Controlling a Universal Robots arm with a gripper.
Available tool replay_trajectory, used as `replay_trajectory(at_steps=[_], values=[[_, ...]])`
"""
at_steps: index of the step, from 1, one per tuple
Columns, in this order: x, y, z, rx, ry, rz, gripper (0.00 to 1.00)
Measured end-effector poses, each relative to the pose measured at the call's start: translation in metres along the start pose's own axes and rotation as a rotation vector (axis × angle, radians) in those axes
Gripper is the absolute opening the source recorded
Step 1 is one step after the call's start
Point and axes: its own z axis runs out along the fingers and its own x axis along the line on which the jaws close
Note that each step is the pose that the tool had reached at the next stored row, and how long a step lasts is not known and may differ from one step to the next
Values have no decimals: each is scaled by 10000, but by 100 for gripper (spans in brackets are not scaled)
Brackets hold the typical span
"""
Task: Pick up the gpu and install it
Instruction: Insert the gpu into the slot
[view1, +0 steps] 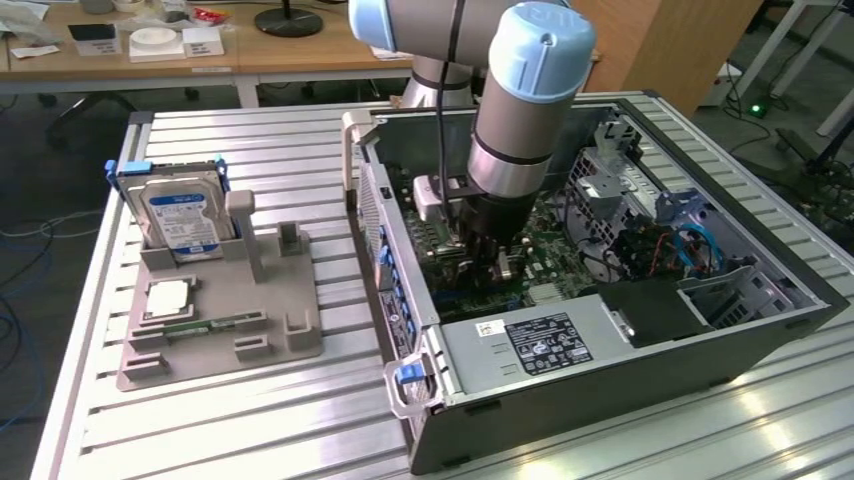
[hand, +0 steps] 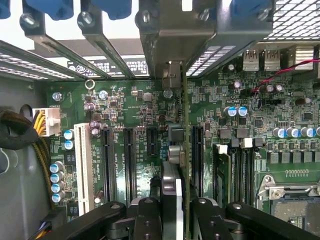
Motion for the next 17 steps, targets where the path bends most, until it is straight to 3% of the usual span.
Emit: replay_trajectory(at_steps=[8, 9, 11, 12, 17], values=[[-1, 1, 21, 5, -9, 0, 28], [-6, 4, 36, 26, -55, 9, 28], [-5, 2, 10, 47, -31, 7, 29], [-2, 2, -14, 61, -24, 1, 34], [-5, 11, -121, 242, -29, -4, 34]])
